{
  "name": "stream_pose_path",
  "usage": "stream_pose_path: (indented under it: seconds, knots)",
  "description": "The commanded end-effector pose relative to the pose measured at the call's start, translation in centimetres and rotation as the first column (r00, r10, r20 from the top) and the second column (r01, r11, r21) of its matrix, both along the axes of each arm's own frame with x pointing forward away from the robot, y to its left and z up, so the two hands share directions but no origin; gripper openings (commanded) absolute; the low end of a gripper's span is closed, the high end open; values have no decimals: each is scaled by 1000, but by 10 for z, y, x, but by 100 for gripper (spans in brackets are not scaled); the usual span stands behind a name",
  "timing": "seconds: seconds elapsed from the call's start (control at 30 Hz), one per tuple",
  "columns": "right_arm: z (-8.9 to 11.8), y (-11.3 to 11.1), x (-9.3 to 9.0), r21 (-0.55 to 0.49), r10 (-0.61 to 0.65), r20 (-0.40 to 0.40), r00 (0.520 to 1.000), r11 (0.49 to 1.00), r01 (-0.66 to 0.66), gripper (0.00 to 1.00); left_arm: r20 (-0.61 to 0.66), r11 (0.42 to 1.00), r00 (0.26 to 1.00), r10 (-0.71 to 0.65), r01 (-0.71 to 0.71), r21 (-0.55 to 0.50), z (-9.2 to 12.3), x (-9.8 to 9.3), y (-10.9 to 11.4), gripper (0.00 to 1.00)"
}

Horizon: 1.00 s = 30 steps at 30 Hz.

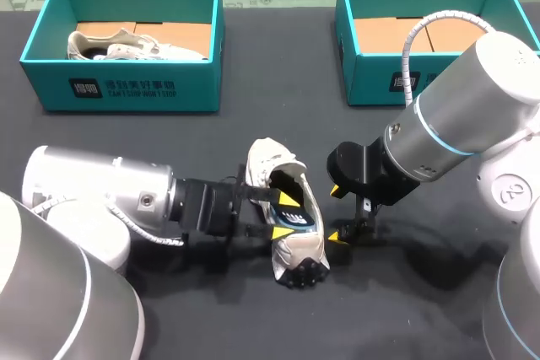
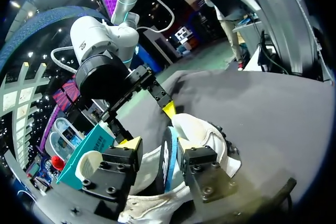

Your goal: Take the shoe out of the shoebox, open the shoe tongue, remove and reinsert the insole, then place the shoe into the shoebox

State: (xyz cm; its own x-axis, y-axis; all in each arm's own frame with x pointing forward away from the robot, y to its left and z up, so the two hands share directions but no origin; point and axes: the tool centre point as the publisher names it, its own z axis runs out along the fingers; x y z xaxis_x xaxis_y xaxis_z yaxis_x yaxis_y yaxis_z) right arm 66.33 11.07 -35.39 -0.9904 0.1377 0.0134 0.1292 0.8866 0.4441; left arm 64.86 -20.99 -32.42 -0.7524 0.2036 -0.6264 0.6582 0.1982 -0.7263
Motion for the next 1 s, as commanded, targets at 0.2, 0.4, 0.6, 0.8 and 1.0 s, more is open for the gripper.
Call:
stream_pose_path:
  seconds: [0.2,0.4,0.6,0.8,1.0]
  knots:
    - [-1,-1,-1,0,-1,2,1000,1000,1,100,-19,993,998,-66,68,92,14,-1,17,45]
    - [9,-18,0,-2,-20,3,1000,1000,20,100,-26,977,993,-119,121,177,23,-5,28,47]
    - [25,-47,-2,-12,-36,11,999,999,37,100,-45,951,984,-170,176,254,34,-7,44,49]
    - [29,-72,-1,-8,-21,7,1000,1000,21,100,-65,900,964,-258,265,345,50,-10,56,54]
    - [29,-72,-1,-8,-21,7,1000,1000,21,100,-84,813,928,-363,360,458,69,-9,70,58]
